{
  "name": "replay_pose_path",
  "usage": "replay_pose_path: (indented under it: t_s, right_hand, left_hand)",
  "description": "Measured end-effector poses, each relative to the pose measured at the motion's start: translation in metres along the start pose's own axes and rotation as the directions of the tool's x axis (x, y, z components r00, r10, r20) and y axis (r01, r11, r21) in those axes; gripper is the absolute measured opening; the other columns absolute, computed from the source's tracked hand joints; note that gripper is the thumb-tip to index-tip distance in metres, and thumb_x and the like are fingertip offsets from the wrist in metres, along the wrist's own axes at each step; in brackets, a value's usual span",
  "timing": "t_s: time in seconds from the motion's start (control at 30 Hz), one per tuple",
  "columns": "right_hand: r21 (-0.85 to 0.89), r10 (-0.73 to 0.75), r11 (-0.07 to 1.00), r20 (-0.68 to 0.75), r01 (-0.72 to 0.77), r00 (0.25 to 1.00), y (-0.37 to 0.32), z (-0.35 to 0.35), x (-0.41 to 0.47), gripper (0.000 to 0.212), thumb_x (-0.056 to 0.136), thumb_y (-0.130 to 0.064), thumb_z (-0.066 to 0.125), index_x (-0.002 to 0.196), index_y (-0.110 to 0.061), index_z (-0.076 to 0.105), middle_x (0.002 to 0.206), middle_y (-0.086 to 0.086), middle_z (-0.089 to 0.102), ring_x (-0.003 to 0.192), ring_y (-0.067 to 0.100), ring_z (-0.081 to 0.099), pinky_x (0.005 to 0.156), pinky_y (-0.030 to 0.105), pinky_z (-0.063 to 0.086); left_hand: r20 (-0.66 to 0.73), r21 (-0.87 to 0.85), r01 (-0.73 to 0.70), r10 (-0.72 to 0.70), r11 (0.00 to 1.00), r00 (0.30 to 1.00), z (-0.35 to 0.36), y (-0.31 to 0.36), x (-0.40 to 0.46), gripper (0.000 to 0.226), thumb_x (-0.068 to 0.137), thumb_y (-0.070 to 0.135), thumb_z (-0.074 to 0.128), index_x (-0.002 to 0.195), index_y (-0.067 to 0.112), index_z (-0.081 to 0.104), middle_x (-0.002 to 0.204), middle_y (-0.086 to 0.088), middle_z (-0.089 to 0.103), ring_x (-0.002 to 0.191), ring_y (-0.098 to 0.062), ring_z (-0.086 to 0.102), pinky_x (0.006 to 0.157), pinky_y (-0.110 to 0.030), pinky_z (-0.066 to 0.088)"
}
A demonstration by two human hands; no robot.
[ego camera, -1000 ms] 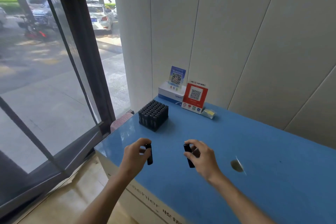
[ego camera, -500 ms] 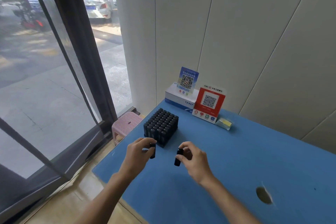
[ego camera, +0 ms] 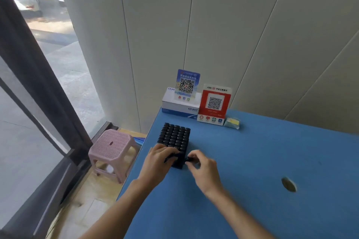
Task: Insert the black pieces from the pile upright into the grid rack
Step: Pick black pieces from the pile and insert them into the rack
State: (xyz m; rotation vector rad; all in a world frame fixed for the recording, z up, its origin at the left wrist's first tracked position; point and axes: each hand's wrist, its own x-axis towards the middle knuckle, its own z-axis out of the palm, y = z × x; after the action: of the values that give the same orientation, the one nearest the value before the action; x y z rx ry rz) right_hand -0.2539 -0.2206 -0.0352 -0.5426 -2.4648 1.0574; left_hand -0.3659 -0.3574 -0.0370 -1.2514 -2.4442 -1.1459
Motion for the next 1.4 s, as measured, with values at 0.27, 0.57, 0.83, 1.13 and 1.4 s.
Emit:
replay_pose_path:
  t_s: [0.27, 0.57, 0.83, 1.13, 1.4]
  right_hand:
    - [-0.113, 0.061, 0.991, -0.067, -0.068, 0.996, -0.008, 0.018, -0.002, 0.020, 0.078, -0.013, 0.072, 0.089, -0.024, 0.060, 0.083, -0.014, 0.064, 0.078, 0.007, 0.059, 0.072, 0.023, 0.048]
    - [-0.210, 0.020, 0.977, -0.058, -0.032, 0.998, -0.007, 0.025, 0.002, 0.020, 0.080, -0.018, 0.070, 0.094, -0.028, 0.059, 0.085, -0.011, 0.062, 0.082, 0.010, 0.058, 0.071, 0.030, 0.050]
    - [-0.237, -0.023, 0.972, -0.055, 0.009, 0.998, -0.011, 0.027, 0.012, 0.020, 0.081, -0.016, 0.070, 0.098, -0.023, 0.065, 0.092, -0.007, 0.064, 0.086, 0.013, 0.060, 0.075, 0.029, 0.050]
    - [-0.288, -0.059, 0.957, -0.114, 0.024, 0.992, -0.016, 0.033, 0.013, 0.019, 0.077, -0.014, 0.073, 0.094, -0.022, 0.068, 0.085, -0.005, 0.067, 0.076, 0.016, 0.061, 0.066, 0.025, 0.046]
    - [-0.188, 0.014, 0.981, -0.214, -0.055, 0.977, -0.013, 0.038, 0.009, 0.020, 0.077, -0.012, 0.074, 0.094, -0.022, 0.072, 0.087, -0.008, 0.069, 0.075, 0.011, 0.064, 0.067, 0.028, 0.052]
  left_hand:
    - [0.108, 0.025, -0.169, 0.166, 0.985, 0.980, 0.007, -0.028, 0.011, 0.026, 0.071, 0.015, 0.079, 0.093, 0.022, 0.067, 0.092, 0.010, 0.067, 0.089, -0.010, 0.048, 0.075, -0.028, 0.044]
    - [0.140, 0.048, -0.254, 0.245, 0.966, 0.959, 0.010, -0.041, 0.012, 0.014, 0.075, 0.018, 0.074, 0.086, 0.023, 0.066, 0.096, 0.009, 0.062, 0.087, -0.012, 0.049, 0.074, -0.020, 0.036]
    - [0.128, 0.076, -0.261, 0.251, 0.962, 0.960, 0.008, -0.043, 0.014, 0.011, 0.074, 0.024, 0.071, 0.083, 0.024, 0.066, 0.097, 0.008, 0.062, 0.092, -0.013, 0.049, 0.078, -0.021, 0.032]
    - [0.119, 0.018, -0.235, 0.232, 0.972, 0.966, 0.009, -0.048, 0.015, 0.008, 0.077, 0.027, 0.067, 0.085, 0.026, 0.067, 0.099, 0.009, 0.062, 0.095, -0.011, 0.048, 0.079, -0.020, 0.032]
    - [0.111, -0.027, -0.248, 0.250, 0.968, 0.962, 0.008, -0.051, 0.015, 0.017, 0.073, 0.020, 0.077, 0.084, 0.027, 0.067, 0.100, 0.008, 0.062, 0.097, -0.011, 0.048, 0.080, -0.021, 0.033]
